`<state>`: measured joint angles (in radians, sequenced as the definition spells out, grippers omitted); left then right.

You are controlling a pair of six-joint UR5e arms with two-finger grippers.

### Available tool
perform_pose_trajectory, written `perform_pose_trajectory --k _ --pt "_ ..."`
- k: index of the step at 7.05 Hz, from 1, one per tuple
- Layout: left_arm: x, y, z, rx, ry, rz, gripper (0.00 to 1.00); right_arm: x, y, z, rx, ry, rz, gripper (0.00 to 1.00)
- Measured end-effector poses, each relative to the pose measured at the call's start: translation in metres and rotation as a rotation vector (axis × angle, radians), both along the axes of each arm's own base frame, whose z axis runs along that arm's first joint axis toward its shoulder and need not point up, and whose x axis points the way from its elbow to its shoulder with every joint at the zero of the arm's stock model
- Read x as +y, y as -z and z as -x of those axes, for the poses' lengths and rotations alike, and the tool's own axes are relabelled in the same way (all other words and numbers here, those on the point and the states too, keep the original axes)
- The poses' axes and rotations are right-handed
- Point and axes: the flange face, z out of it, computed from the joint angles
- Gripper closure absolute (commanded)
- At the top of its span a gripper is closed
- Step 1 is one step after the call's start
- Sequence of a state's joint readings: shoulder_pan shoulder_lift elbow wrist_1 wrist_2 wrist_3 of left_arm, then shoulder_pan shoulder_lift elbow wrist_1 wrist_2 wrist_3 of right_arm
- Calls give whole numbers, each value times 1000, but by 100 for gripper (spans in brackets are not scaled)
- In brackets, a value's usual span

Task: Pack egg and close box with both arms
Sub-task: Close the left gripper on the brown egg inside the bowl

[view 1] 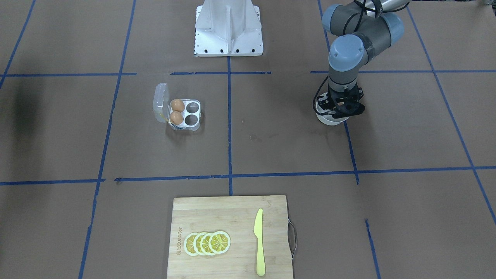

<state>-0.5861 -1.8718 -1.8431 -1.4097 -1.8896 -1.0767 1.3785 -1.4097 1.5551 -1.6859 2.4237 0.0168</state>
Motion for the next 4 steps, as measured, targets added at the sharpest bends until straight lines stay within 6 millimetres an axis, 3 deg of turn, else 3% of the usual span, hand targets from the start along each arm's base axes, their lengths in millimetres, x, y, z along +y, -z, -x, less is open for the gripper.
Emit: perform_pose_trajectory --k 2,4 --pt "3 0 -2 -18 -5 13 100 0 0 3 0 6 1 0" --pt "0 28 4 5 8 1 100 0 0 5 -3 8 1 0"
